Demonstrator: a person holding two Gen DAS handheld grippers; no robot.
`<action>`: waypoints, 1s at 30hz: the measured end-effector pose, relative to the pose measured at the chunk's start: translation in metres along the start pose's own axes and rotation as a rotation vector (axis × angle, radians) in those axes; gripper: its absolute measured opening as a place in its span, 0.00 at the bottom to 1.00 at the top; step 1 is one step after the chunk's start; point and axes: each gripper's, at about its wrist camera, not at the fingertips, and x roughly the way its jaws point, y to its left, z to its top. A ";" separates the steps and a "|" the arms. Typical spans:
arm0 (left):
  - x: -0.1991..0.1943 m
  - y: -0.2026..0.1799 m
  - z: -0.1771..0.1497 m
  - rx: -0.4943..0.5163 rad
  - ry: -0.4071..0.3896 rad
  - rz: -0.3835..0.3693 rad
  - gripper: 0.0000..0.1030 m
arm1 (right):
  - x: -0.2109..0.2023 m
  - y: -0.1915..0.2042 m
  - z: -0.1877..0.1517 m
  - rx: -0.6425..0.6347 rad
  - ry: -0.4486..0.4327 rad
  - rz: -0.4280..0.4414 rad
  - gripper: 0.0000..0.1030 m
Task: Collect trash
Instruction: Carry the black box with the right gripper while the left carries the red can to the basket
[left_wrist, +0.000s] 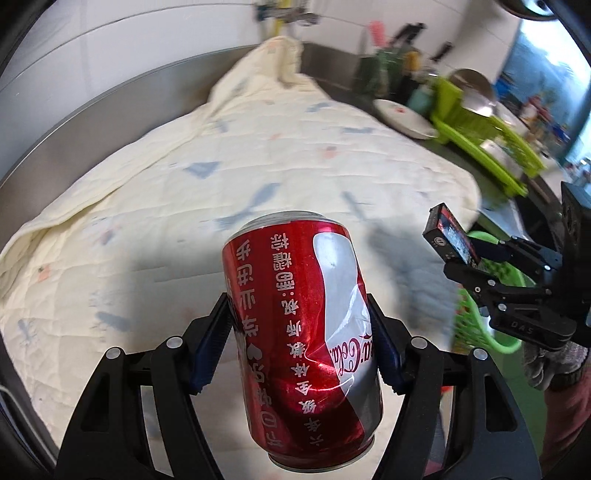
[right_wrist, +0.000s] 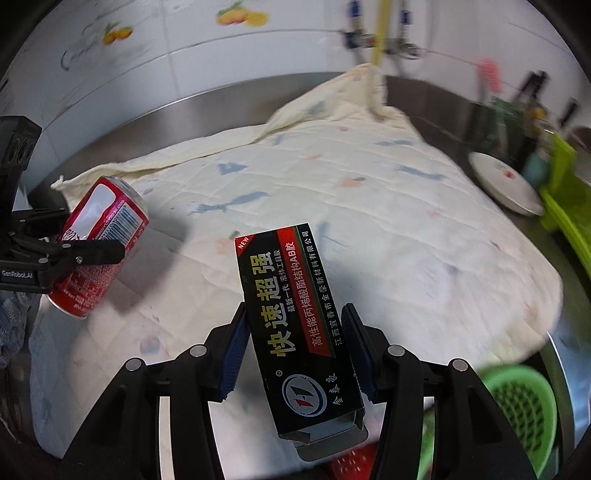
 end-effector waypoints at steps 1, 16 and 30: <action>-0.001 -0.010 -0.001 0.017 -0.003 -0.016 0.66 | -0.005 -0.003 -0.004 0.011 -0.003 -0.013 0.47; 0.011 -0.118 -0.009 0.161 0.029 -0.148 0.66 | -0.088 -0.088 -0.104 0.245 0.003 -0.285 0.48; 0.020 -0.192 -0.003 0.270 0.040 -0.195 0.66 | -0.100 -0.179 -0.177 0.455 0.064 -0.423 0.48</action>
